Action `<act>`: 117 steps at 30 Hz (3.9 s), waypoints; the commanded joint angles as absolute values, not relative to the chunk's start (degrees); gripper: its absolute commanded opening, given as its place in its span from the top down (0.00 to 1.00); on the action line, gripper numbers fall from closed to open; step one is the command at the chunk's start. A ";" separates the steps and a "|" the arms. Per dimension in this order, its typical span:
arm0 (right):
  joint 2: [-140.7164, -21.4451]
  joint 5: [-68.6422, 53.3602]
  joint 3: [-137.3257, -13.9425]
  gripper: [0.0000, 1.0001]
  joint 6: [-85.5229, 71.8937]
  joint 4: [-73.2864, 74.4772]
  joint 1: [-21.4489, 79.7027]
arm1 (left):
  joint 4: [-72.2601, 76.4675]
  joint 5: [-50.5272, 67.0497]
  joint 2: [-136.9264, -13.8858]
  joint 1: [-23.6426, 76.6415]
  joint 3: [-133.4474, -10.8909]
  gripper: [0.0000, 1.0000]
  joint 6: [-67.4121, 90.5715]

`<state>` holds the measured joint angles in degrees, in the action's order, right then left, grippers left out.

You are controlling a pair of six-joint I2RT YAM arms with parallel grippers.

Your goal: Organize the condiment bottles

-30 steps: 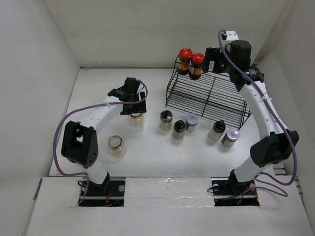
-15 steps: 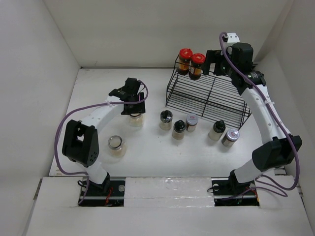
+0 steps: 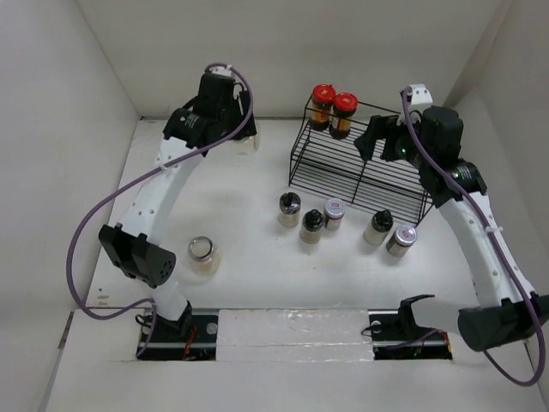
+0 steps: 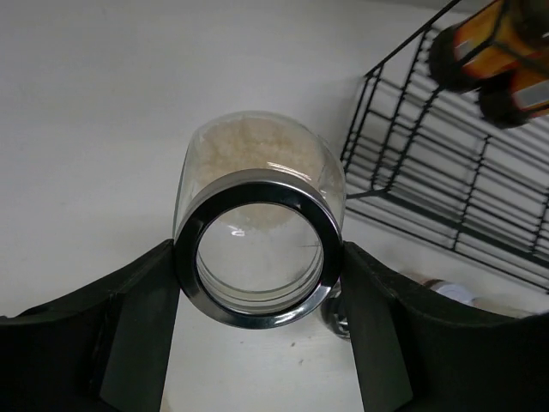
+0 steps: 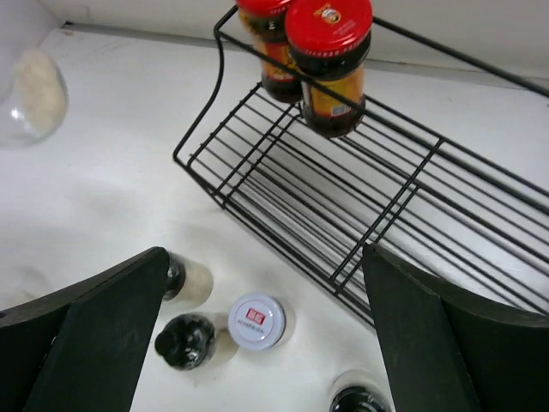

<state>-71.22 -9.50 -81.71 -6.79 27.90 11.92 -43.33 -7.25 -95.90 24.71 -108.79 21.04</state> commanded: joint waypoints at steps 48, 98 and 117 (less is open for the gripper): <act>-58.18 -11.16 -66.88 0.00 -11.25 31.55 21.97 | -37.27 -13.45 -127.71 42.71 -140.01 0.27 17.67; -121.01 -5.37 -109.06 0.00 0.88 23.55 68.03 | -34.80 -39.46 -55.72 36.04 -97.56 0.00 28.13; -126.93 -2.37 -113.03 0.43 -1.41 22.59 68.55 | -33.22 -39.46 -57.39 36.04 -96.94 0.00 23.38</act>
<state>-128.60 -3.42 -112.79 -0.32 24.21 68.01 -35.51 -38.68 -57.12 35.92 -97.10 24.69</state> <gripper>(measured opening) 0.751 0.993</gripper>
